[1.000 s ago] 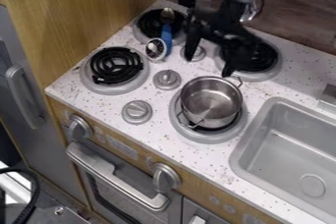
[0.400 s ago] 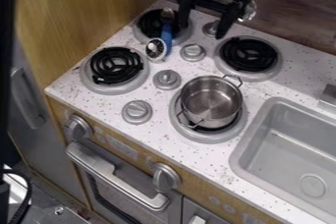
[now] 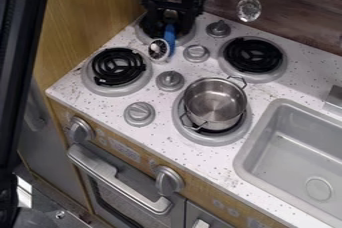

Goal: Put the Black object on the bottom left burner

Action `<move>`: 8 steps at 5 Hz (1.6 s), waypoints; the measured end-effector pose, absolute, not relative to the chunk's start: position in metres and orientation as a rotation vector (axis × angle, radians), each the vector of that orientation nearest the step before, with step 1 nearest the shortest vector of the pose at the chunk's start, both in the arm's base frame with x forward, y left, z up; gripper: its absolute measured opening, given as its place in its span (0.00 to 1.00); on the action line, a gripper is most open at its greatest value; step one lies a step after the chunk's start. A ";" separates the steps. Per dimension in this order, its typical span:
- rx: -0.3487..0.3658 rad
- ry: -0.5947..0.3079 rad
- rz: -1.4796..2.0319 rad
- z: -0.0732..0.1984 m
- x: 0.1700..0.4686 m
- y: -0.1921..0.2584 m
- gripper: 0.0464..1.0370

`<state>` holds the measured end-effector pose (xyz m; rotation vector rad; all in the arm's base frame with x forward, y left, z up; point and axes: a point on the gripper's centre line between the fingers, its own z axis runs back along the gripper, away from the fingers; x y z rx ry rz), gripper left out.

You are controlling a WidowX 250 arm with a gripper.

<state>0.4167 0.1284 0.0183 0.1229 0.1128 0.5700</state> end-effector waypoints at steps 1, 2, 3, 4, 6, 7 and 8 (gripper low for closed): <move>-0.009 0.065 0.519 0.004 0.431 0.143 0.96; -0.033 -0.027 0.488 -0.016 0.434 0.157 0.96; -0.026 -0.047 0.485 -0.036 0.427 0.159 0.96; 0.015 -0.115 0.457 -0.045 0.431 0.165 0.96; 0.002 -0.170 0.475 -0.028 0.448 0.169 0.91; 0.004 -0.154 0.476 -0.034 0.448 0.170 0.63; 0.006 -0.126 0.473 -0.039 0.447 0.170 0.33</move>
